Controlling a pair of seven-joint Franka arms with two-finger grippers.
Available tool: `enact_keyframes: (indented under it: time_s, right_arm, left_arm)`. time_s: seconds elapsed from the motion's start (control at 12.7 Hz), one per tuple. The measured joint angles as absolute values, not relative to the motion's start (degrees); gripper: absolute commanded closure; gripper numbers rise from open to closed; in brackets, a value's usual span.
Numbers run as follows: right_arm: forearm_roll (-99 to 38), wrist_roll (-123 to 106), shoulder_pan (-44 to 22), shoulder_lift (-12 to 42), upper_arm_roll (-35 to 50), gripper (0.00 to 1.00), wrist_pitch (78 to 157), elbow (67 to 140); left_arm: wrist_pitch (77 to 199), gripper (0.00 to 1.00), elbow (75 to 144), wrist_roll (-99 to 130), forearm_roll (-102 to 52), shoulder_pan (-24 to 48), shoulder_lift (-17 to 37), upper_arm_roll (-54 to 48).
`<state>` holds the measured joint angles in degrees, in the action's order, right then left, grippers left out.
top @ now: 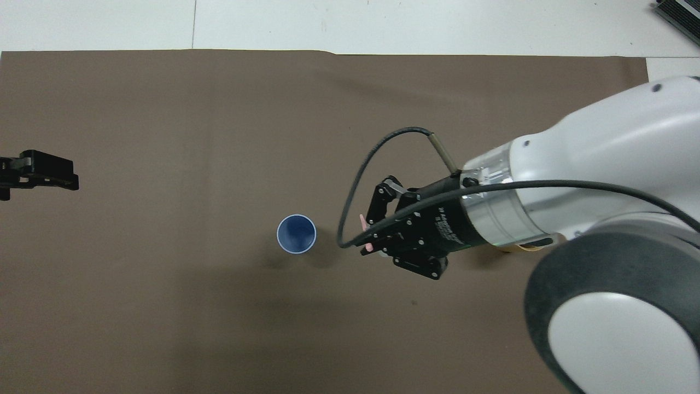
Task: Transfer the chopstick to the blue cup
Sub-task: 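Carry the pink stick over the blue cup with the right gripper, then lower the pink stick into the blue cup and open the right gripper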
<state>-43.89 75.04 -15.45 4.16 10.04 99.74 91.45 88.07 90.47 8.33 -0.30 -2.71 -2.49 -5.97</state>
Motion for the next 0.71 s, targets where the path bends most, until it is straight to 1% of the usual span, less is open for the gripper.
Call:
enact_keyframes:
  time_s: [0.16, 0.71]
  right_arm:
    - [-46.12, 77.38, -16.29, 5.68, 10.07, 1.00, 100.89, 91.18]
    - [-46.53, 79.80, -21.06, 10.28, 10.13, 1.00, 107.87, 92.39]
  left_arm:
    - [88.07, 0.00, 90.47, 8.33, -0.30, -2.71, -2.49, -5.97]
    - [88.06, 0.00, 90.47, 8.33, -0.30, -2.71, -2.50, -5.98]
